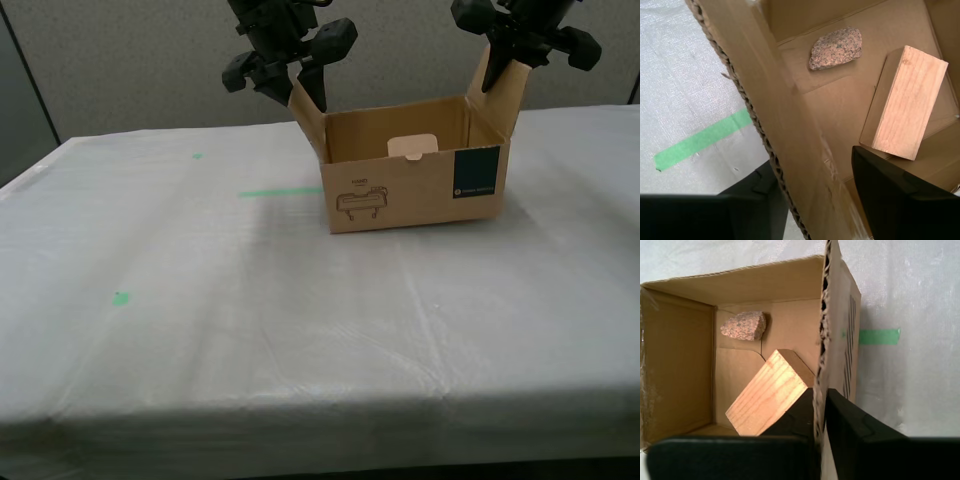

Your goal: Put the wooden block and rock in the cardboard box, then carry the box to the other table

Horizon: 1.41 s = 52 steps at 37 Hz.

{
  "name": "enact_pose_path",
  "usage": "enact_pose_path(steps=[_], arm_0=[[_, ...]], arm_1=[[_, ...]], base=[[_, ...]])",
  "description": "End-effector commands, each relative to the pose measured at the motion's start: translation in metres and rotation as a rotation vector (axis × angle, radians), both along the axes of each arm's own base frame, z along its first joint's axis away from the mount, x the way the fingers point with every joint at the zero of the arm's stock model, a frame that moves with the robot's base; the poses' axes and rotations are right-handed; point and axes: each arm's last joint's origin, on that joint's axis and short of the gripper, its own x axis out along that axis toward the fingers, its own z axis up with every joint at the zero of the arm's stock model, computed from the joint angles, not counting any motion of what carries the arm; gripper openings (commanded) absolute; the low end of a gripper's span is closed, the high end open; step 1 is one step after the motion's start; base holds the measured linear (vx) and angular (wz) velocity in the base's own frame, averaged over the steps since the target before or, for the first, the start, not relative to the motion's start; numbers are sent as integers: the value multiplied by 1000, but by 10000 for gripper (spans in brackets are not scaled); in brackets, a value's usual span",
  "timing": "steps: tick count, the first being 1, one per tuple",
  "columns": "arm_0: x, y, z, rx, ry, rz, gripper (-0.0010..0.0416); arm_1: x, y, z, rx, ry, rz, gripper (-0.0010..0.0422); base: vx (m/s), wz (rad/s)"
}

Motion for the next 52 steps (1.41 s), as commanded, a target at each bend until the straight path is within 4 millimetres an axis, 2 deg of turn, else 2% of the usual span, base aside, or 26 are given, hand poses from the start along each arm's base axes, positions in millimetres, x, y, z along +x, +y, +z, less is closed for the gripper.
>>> enact_pose_path(steps=[1,7,16,24,28,35,41,46,52], arm_0=[[0,0,1,5,-4,-1,66],[0,0,1,5,-3,0,152],[0,1,1,5,-6,1,303],[-1,1,1,4,5,2,403],[-3,0,4,0,6,9,386],[-14,-3,22,-68,-5,-1,366],[-31,-6,43,-125,0,-3,378],[-46,-8,60,-130,10,8,395],[-66,-10,83,-129,-1,7,396]], arm_1=[[0,0,1,-2,0,-2,178],[0,0,1,-4,2,4,216],[0,0,1,-9,12,23,269],[-3,1,9,-14,23,43,296],[-5,3,21,-22,8,43,295],[-13,7,50,-48,-37,41,295],[-26,13,74,-51,-53,31,295],[-37,17,85,-29,-40,0,295],[-51,18,100,-16,-38,-35,295]], base=[[0,0],[0,0],[0,0],[0,0],[0,0],[0,0],[0,0],[0,0],[0,0]])
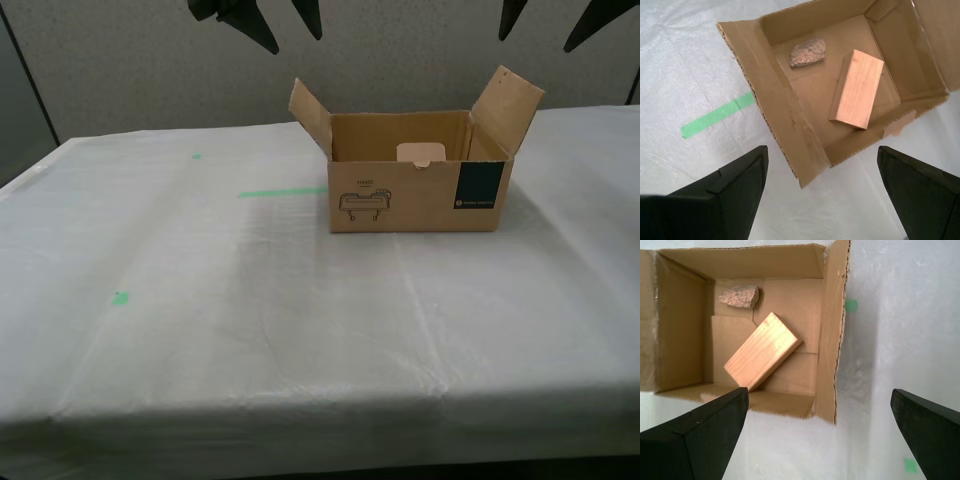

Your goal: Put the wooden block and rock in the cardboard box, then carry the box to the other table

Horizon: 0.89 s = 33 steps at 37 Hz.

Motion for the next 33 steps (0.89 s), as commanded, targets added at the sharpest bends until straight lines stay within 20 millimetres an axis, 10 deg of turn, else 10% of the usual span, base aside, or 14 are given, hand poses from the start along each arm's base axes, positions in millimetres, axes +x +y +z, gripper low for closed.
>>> enact_pose_path(steps=[1,17,33], arm_0=[[-12,-1,14,-3,-12,0,396],[-91,-9,57,11,-127,-2,395],[-163,-17,47,12,-142,1,390]], arm_1=[[-9,-1,9,4,-4,-23,295],[-57,2,64,51,-109,-33,295],[-123,47,75,48,-171,68,295]], base=[[0,0],[0,0],[0,0]])
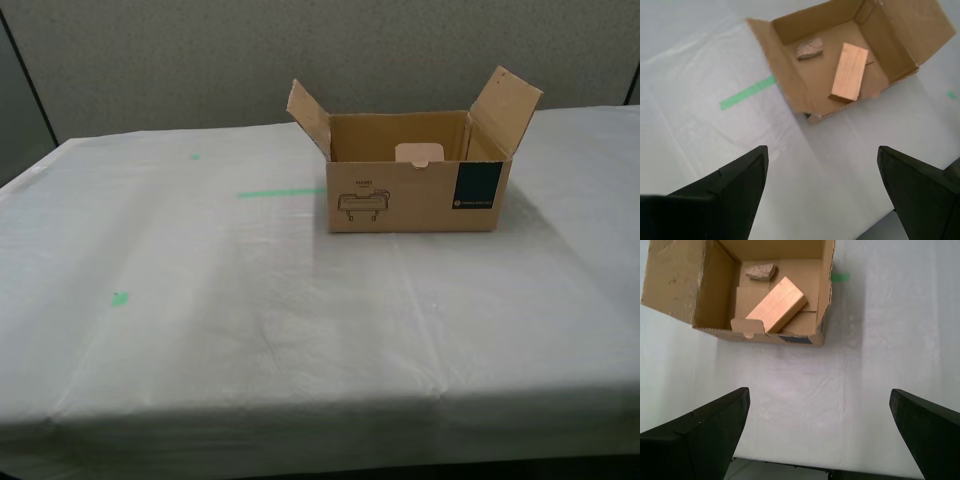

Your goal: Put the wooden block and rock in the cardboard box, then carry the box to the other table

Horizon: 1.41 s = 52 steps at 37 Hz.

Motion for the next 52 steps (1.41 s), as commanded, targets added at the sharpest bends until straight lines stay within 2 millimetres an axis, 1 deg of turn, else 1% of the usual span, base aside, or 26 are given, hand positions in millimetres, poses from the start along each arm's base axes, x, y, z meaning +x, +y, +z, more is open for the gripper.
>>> enact_pose_path(steps=[1,7,15,23,28,31,37,43,52], arm_0=[[-9,-1,-5,-3,3,1,389],[-18,-2,-14,-17,1,28,390],[-18,-2,-30,-30,-4,53,390],[-15,-1,-49,-32,1,55,389],[-16,-1,-62,-34,35,55,390],[-17,-1,-68,-36,54,56,390],[-17,-1,-73,-37,69,56,390],[-16,-1,-78,-36,62,57,390],[-16,-1,-91,-37,66,58,390]], arm_1=[[-16,11,-7,-6,-17,46,295],[-42,30,-21,-68,-52,93,295],[-63,44,-52,-108,-68,149,295],[-72,53,-90,-19,-57,188,295],[-72,53,-103,-2,-53,186,295],[-72,52,-107,-11,-61,185,295],[-69,51,-105,-24,-98,200,295],[-67,51,-106,0,-142,209,295],[-67,51,-106,18,-168,194,295]], base=[[0,0],[0,0],[0,0],[0,0],[0,0],[0,0],[0,0],[0,0],[0,0]])
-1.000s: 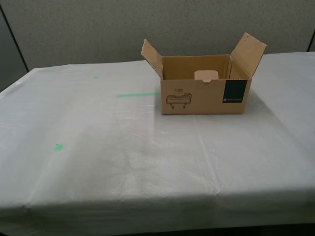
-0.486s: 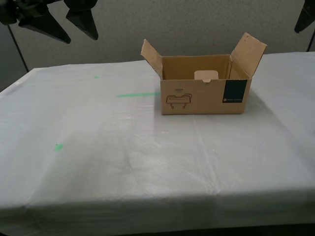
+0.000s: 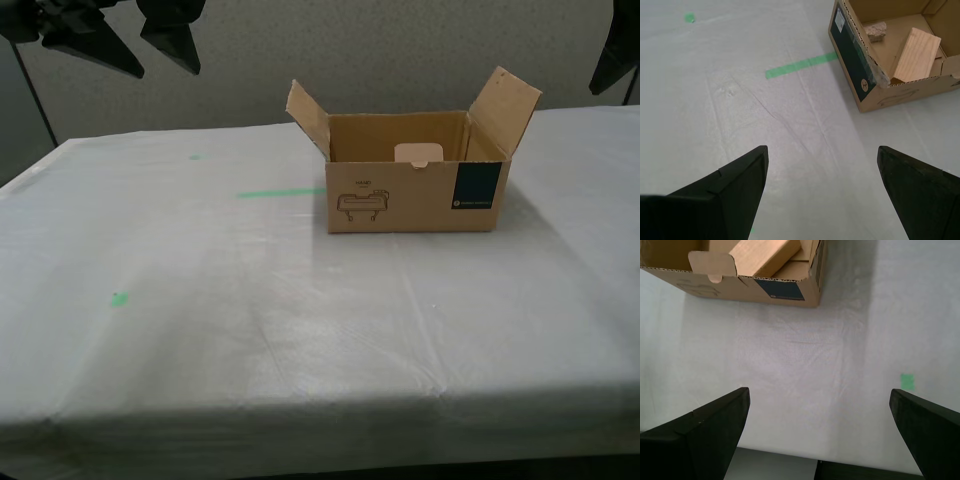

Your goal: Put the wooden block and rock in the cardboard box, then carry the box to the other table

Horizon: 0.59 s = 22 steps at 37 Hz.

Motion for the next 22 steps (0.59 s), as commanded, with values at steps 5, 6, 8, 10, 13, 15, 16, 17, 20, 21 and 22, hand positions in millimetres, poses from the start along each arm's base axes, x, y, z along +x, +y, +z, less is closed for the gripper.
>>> enact_pose_path(steps=[5,6,8,10,13,15,16,17,20,21,22], arm_0=[[0,0,-6,-2,6,1,390],[0,0,-6,-2,6,2,390],[0,0,-6,-2,5,1,389],[0,0,-5,-2,4,1,390],[0,0,-5,-2,5,1,389],[0,0,-5,-2,5,2,389],[0,0,-6,-2,5,2,389],[0,0,-5,-1,6,2,389],[0,0,-6,-2,5,2,389],[0,0,-5,-2,5,2,389],[0,0,-6,-2,5,2,390]], arm_1=[[1,0,1,14,-18,-15,295],[0,0,1,15,-18,-15,295],[0,0,1,15,-17,-15,295],[0,0,1,15,-17,-15,295],[0,0,1,16,-15,-15,295],[0,0,0,18,-12,-15,295],[0,0,0,20,-10,-15,295],[0,0,0,20,-8,-15,295],[0,0,0,20,-8,-15,295],[0,0,0,20,-8,-15,295],[0,0,0,20,-8,-15,295]], base=[[0,0],[0,0],[0,0],[0,0],[0,0],[0,0],[0,0],[0,0],[0,0],[0,0],[0,0]])
